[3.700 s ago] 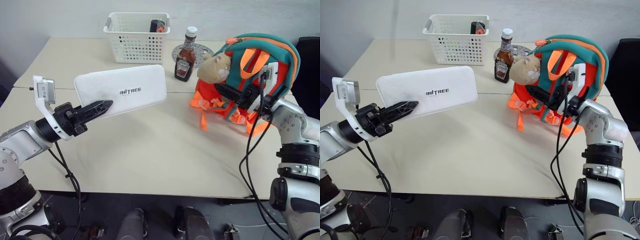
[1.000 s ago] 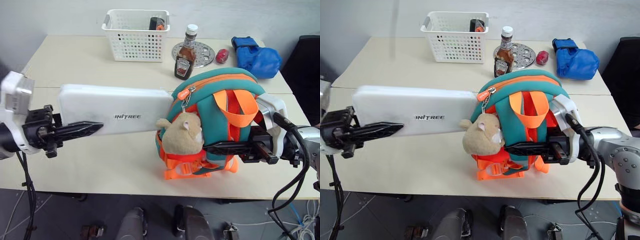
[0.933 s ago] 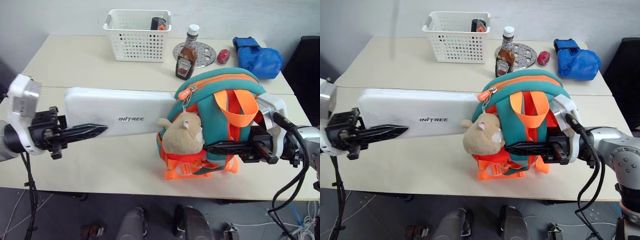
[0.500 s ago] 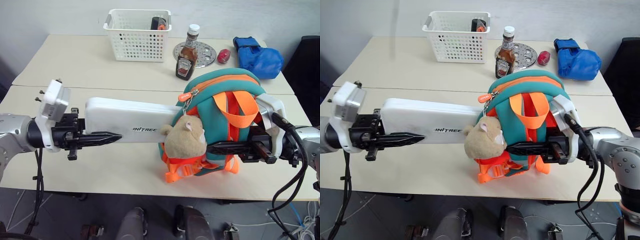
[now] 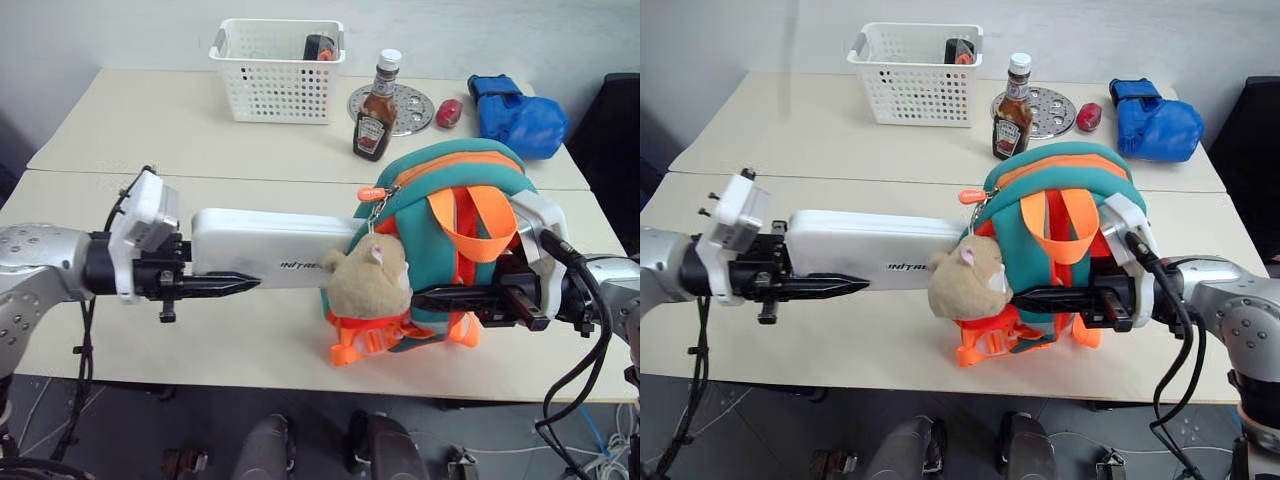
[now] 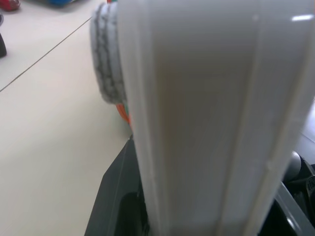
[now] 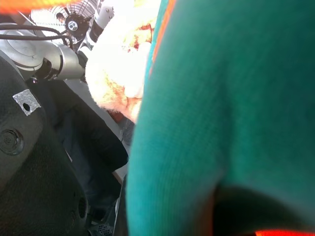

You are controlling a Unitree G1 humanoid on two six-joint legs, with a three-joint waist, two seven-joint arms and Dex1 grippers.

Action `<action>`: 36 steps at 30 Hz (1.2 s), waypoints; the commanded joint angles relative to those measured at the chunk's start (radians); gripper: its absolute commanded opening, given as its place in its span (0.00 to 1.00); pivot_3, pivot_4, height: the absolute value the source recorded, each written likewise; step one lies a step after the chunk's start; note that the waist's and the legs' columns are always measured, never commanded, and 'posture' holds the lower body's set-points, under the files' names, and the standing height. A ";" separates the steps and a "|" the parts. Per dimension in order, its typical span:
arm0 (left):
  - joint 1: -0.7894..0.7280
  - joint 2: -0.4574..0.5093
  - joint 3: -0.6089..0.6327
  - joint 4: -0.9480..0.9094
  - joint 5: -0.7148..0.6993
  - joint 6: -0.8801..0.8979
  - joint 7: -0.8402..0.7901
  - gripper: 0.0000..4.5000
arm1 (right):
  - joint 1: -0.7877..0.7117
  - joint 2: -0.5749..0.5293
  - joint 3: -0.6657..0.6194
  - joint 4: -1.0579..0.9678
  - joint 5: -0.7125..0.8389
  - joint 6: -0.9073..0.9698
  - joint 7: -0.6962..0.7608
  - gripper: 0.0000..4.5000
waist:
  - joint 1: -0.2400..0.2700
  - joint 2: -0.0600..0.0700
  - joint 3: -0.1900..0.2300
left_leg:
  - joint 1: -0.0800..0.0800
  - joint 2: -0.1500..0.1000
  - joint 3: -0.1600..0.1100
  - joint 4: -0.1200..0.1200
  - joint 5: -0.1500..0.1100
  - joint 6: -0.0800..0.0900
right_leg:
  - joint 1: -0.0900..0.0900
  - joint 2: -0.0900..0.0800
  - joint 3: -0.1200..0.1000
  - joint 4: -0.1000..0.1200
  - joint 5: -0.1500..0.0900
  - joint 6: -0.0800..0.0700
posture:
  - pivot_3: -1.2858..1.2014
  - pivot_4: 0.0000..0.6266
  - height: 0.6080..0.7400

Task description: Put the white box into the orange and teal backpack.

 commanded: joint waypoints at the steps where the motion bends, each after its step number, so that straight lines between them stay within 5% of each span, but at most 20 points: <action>1: -0.024 0.057 0.123 0.111 -0.043 0.024 -0.065 0.31 | -0.005 0.006 -0.004 -0.023 0.005 -0.020 0.008 0.01 | -0.005 0.000 0.000 | 0.000 0.000 0.000 0.000 0.000 0.000 | 0.000 0.000 0.000 0.000 0.000 0.000 | 0.52 0.24 1.00; 8: -0.012 0.112 0.221 0.162 -0.097 0.086 -0.132 0.31 | -0.014 0.004 0.008 -0.009 0.001 -0.029 0.012 0.01 | -0.007 0.000 0.000 | 0.000 0.000 0.000 0.000 0.000 0.000 | -0.001 0.000 0.000 0.000 0.000 0.000 | 0.52 0.24 1.00; 21: 0.063 0.054 0.140 0.043 -0.025 0.018 -0.096 0.31 | -0.040 0.005 0.012 0.017 0.001 -0.027 0.003 0.01 | -0.010 0.000 0.000 | 0.000 0.001 0.001 0.000 -0.001 -0.001 | -0.001 0.000 0.001 0.000 0.000 0.000 | 0.52 0.24 1.00; 36: -0.225 -0.113 -0.037 0.078 -0.054 0.039 0.002 0.31 | 0.006 0.010 0.040 -0.036 -0.030 -0.051 0.035 0.01 | 0.001 0.000 0.000 | 0.000 0.000 0.001 0.002 -0.001 0.001 | 0.000 0.000 0.001 0.001 0.000 0.001 | 0.52 0.24 1.00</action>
